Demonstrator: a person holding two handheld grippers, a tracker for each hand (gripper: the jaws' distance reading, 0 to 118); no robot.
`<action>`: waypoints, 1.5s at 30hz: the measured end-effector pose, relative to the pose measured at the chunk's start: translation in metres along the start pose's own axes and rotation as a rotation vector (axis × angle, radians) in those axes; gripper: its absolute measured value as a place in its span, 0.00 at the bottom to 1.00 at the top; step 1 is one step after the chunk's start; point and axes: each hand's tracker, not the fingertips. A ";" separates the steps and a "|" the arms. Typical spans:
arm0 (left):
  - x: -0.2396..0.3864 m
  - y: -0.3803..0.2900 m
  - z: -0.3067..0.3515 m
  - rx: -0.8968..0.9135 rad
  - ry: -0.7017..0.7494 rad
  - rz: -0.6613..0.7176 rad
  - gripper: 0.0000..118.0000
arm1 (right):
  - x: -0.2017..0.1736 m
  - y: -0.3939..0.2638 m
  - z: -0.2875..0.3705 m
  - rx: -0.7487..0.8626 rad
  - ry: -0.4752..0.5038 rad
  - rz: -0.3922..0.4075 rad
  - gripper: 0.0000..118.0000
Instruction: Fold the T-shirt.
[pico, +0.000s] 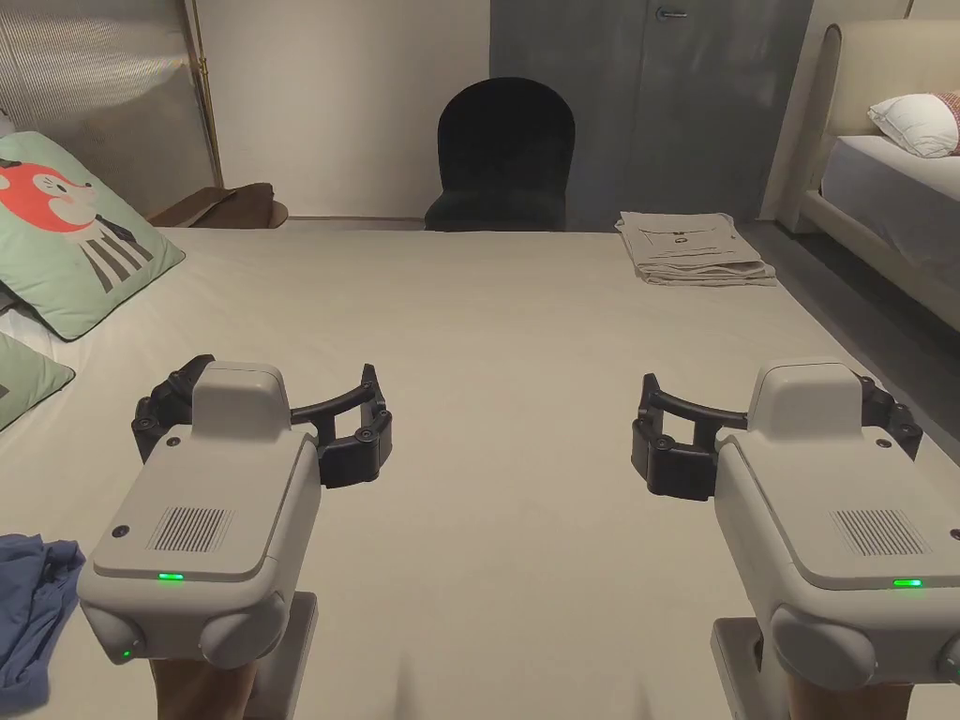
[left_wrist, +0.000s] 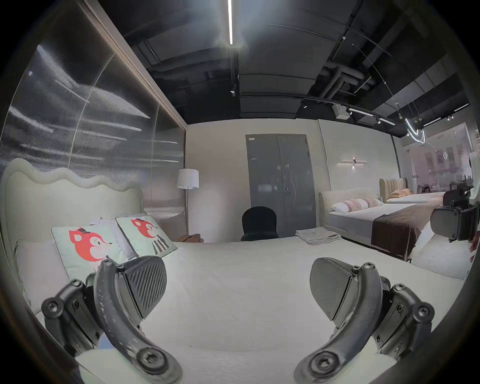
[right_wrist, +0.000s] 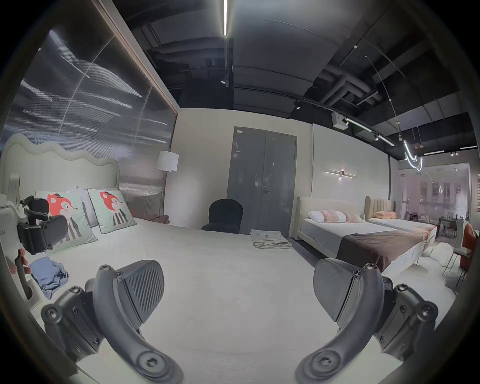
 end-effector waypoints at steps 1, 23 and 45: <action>0.000 0.000 0.000 0.000 0.000 0.002 0.94 | 0.000 0.000 0.000 0.001 0.001 -0.001 0.96; -0.003 -0.001 0.002 0.004 -0.006 -0.008 0.94 | -0.004 0.002 0.003 0.021 0.001 0.008 0.96; -0.002 0.000 0.003 0.006 -0.011 -0.006 0.94 | -0.002 0.003 0.004 0.029 -0.002 0.004 0.96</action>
